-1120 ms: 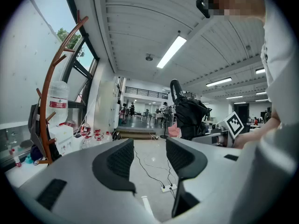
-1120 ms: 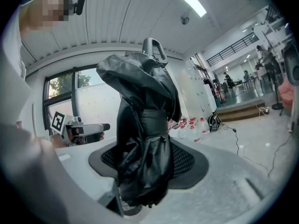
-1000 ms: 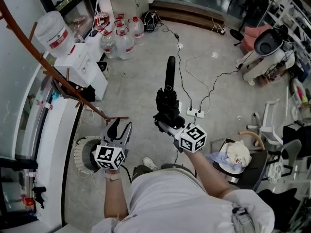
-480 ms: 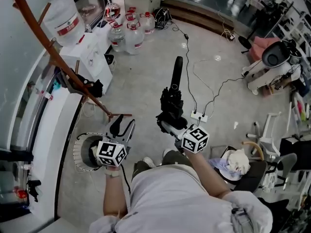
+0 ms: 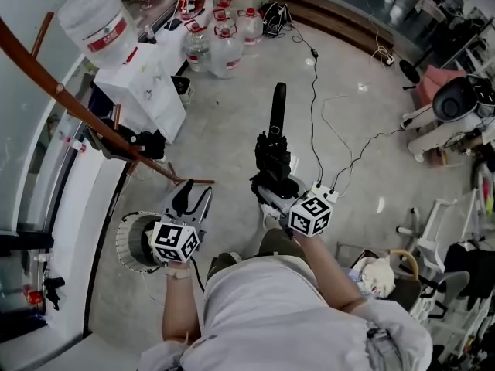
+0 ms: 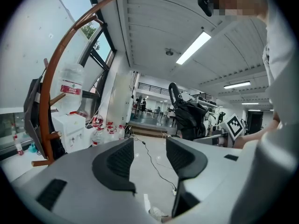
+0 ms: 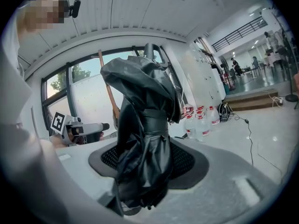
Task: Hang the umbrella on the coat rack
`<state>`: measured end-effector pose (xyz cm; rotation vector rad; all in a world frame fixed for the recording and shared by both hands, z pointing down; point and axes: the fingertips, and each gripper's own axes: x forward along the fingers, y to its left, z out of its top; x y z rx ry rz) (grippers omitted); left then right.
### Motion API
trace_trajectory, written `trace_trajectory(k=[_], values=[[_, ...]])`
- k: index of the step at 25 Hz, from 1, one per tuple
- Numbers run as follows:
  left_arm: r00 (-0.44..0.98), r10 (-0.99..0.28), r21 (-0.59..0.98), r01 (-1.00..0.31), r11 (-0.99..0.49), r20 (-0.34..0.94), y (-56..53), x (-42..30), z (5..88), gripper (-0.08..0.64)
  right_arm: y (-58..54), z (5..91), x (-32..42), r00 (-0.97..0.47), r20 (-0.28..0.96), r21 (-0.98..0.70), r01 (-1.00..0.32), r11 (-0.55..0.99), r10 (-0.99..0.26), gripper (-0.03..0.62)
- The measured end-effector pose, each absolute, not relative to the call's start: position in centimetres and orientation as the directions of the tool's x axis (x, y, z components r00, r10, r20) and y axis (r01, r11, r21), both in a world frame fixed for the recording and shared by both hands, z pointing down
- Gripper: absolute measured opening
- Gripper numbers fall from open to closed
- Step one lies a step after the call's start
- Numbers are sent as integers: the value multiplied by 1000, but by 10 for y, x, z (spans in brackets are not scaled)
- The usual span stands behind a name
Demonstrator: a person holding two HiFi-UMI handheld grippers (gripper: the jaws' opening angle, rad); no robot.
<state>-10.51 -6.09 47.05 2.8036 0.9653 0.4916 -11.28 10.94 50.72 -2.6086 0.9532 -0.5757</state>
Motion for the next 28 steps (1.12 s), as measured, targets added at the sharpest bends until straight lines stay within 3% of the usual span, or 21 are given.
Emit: trace_trajectory(k=[13, 28], values=[[846, 408, 239, 342, -909, 342, -13, 42, 488, 215, 165, 541, 73, 491, 305, -464, -672, -578, -816, 258], [916, 163, 247, 73, -966, 367, -57, 77, 503, 215, 98, 558, 159, 185, 313, -475, -819, -322, -932, 256]])
